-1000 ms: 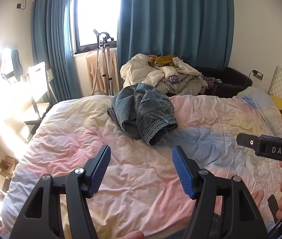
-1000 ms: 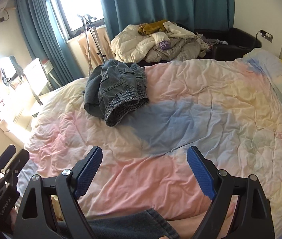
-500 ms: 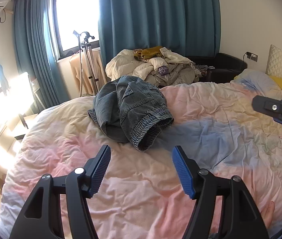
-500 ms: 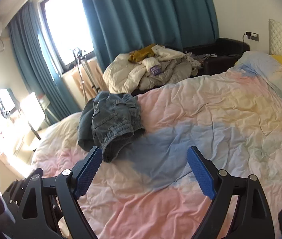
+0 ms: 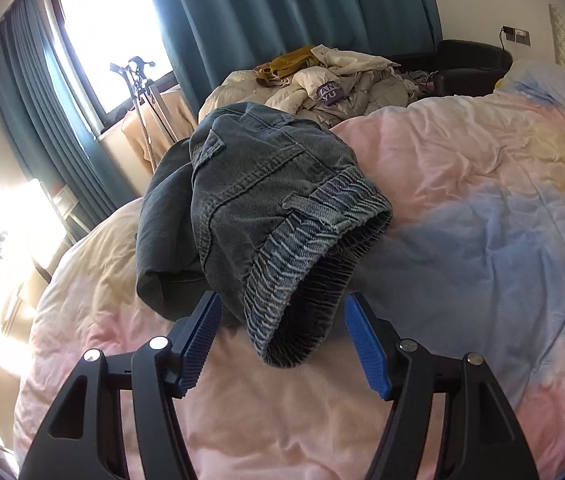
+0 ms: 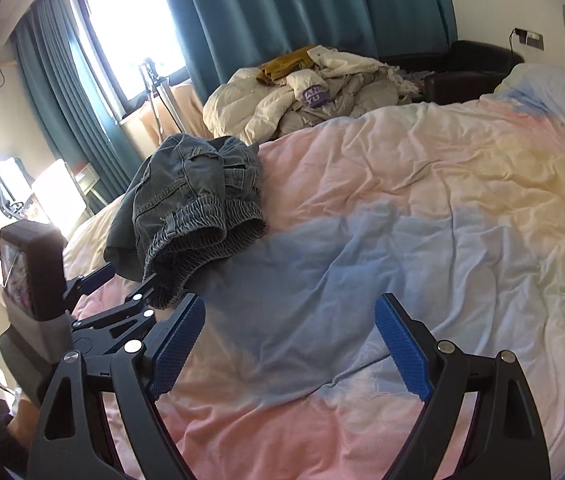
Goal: Fold clothes
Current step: 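Move the open left gripper toward the ribbed cuff of the denim jeans, then close the left gripper on the ribbed jeans cuff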
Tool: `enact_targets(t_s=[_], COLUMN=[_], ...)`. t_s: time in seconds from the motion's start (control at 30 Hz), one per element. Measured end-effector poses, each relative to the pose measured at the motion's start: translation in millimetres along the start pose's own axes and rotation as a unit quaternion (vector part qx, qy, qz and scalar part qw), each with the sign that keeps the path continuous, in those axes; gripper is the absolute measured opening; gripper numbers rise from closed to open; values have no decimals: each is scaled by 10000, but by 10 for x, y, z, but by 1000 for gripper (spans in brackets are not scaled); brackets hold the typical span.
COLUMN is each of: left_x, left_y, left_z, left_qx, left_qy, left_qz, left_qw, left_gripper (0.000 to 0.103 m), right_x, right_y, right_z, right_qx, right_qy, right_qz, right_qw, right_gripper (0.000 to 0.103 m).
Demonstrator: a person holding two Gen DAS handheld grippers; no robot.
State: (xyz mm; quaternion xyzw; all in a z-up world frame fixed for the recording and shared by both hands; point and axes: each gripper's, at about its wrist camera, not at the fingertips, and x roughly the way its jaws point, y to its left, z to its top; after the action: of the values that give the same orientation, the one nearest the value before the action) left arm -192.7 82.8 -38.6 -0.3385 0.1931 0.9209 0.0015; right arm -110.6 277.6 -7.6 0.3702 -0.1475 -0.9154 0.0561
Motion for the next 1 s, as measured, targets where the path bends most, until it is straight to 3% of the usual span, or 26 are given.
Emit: enact_targets(t_s=[0.17,0.33,0.37,0.43,0.5,0.6,0.8,1.0], left_x=[305,382,376,343,300,119,-453,-1066], left_y=[-91,-170,-165,-160,-159,-90,278,731], left_z=[189,329,346,348,345,320,214,-202], left_qx=[179,-43,-129,-177,-171,-216,-685,-1322], left_qy=[-48,-234,-271,-316,-357,-501,-747,-855], left_qz=[222,303,281,262,296,332,156,-229], left_qw=[9996,9993,9992,9990,9988,9980,9947,9873], left_gripper=[66,62,59,29,16,9,8,8], right_x=[198,421,450,468,467,413,324,205], right_y=[-132,-184,-184,-196,-210,-185,-7,112], right_z=[-65,-60,-70,-88,-99,-86,-125,-176], right_qx=[160,207,191,203,232,209,-136,-311], right_qy=[81,197,203,184,147,10,-158,-359], right_qz=[55,117,104,114,137,276,346,502], right_qw=[9998,9995,9996,9996,9995,9994,9992,9976], right_gripper=[88,88,88,88,88,88,88,88])
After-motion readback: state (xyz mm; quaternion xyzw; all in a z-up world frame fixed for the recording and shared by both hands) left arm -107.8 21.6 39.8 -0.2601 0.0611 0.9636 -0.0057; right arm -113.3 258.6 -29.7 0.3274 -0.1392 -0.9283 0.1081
